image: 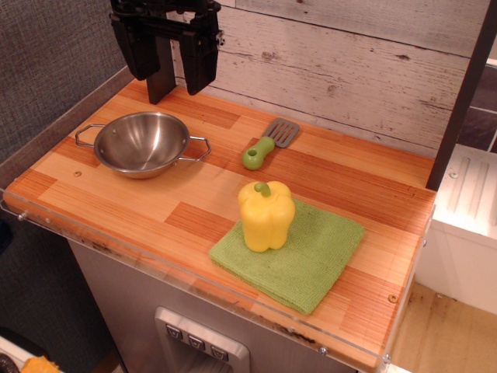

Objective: Place the colander behind the green towel

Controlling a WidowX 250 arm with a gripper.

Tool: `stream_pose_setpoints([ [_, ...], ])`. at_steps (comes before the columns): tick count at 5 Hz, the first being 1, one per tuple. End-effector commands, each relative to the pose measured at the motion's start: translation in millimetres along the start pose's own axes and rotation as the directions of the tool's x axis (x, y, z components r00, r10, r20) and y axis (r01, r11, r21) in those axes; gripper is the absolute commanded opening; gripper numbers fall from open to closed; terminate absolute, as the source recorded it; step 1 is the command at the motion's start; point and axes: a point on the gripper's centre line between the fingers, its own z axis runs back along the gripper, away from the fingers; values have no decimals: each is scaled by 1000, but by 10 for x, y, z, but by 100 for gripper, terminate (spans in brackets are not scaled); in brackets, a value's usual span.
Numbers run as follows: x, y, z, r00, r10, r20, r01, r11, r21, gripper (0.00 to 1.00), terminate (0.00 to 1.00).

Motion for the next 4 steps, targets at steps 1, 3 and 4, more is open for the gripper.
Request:
stream_pose_setpoints([
  [1, 0, 0, 0, 1000, 0, 0, 0, 1000, 0, 100, 0],
  [3, -112, 321, -249, 995, -100, 24, 100, 995, 8, 100, 0],
  [4, -252, 510, -473, 986, -165, 24, 166, 986, -15, 100, 0],
])
